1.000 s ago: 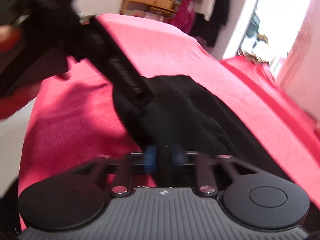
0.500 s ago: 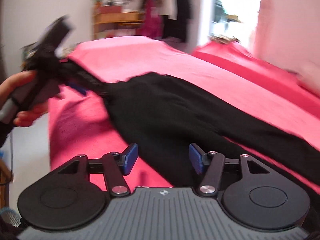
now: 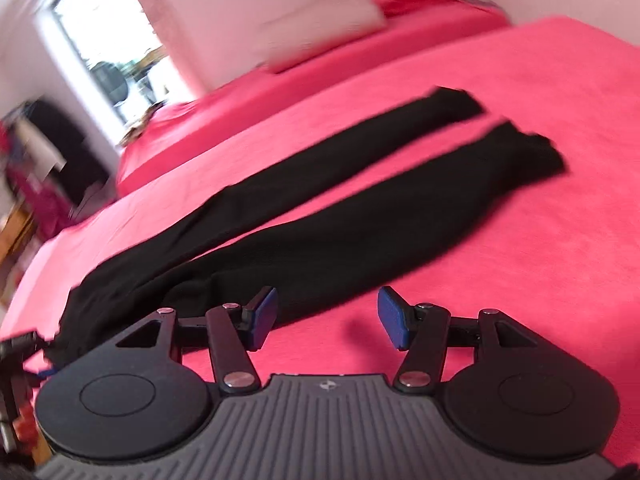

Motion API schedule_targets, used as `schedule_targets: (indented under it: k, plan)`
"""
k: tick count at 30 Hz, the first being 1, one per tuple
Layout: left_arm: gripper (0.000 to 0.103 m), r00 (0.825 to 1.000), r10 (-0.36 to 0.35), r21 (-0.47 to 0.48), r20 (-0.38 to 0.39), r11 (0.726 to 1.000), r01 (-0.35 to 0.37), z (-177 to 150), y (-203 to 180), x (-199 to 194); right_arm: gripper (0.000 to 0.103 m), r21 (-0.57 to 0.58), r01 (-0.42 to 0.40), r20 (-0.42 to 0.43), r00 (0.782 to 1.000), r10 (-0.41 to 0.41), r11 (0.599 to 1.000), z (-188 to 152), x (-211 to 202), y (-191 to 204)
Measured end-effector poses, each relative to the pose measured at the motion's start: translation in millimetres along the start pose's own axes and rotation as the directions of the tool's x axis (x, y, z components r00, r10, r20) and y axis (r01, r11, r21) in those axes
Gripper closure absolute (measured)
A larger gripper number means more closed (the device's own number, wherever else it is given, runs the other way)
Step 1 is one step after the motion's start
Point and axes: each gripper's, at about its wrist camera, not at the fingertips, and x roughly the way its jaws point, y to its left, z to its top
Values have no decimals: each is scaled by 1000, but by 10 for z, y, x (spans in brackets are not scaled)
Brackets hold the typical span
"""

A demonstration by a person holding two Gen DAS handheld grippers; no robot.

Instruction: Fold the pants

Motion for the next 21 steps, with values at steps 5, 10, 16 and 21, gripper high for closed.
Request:
schedule_targets:
  k: [5, 10, 16, 21]
  plan:
    - [0, 998, -47, -39, 30, 998, 48, 26, 47, 32, 41, 95, 10, 1, 1000, -11, 995, 17, 159, -279]
    - [0, 998, -43, -52, 38, 998, 45, 53, 128, 27, 44, 84, 15, 47, 999, -19, 996, 106, 184, -453]
    - [21, 998, -42, -83, 45, 996, 46, 90, 234, 20, 88, 48, 35, 68, 997, -38, 998, 193, 237, -465]
    - [28, 989, -85, -46, 117, 995, 91, 152, 147, -145, 93, 6, -4, 126, 992, 3, 1000, 379, 137, -355]
